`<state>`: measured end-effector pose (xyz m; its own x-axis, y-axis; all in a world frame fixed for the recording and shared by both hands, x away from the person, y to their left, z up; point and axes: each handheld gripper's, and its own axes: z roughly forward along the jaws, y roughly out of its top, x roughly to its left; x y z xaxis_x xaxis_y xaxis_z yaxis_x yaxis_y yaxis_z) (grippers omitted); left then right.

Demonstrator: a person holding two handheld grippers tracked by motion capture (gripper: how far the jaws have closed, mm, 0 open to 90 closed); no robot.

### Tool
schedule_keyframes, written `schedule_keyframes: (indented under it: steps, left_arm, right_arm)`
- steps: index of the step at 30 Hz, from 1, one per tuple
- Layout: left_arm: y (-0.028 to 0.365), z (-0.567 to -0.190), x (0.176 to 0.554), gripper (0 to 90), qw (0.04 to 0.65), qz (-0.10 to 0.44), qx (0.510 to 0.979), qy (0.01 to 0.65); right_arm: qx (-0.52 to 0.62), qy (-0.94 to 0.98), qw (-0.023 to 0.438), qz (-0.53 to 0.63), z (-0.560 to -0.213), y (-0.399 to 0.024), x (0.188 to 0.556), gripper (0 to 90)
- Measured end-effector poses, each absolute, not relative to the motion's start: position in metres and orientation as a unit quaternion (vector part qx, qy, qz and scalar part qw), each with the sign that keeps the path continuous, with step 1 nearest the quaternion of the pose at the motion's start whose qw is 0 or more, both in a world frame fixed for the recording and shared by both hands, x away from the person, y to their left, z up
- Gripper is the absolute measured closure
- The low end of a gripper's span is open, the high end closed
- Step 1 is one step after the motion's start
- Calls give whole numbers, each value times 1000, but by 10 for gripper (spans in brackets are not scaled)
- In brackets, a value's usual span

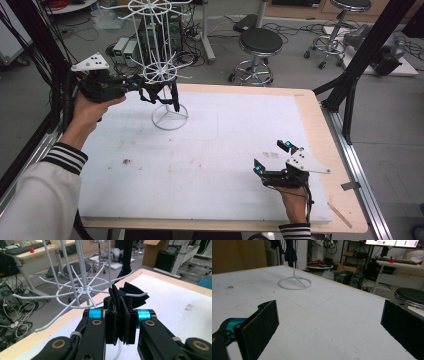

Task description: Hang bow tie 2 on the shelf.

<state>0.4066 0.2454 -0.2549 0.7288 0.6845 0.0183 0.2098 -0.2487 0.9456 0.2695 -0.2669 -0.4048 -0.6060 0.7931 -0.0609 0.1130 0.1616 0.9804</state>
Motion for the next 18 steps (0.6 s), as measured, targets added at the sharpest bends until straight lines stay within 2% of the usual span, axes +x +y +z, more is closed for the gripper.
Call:
schedule_keyframes:
  steps: [12, 15, 18]
  left_arm:
    - [239, -259, 414, 789, 521, 218, 768, 303]
    - [237, -260, 415, 705, 524, 217, 763, 309]
    - [236, -260, 416, 530, 529, 218, 756, 317]
  right_arm:
    - [327, 696, 306, 561, -405, -268, 272, 9]
    - [331, 697, 303, 559, -406, -267, 272, 8]
    - [332, 698, 301, 558, -406, -267, 271, 8]
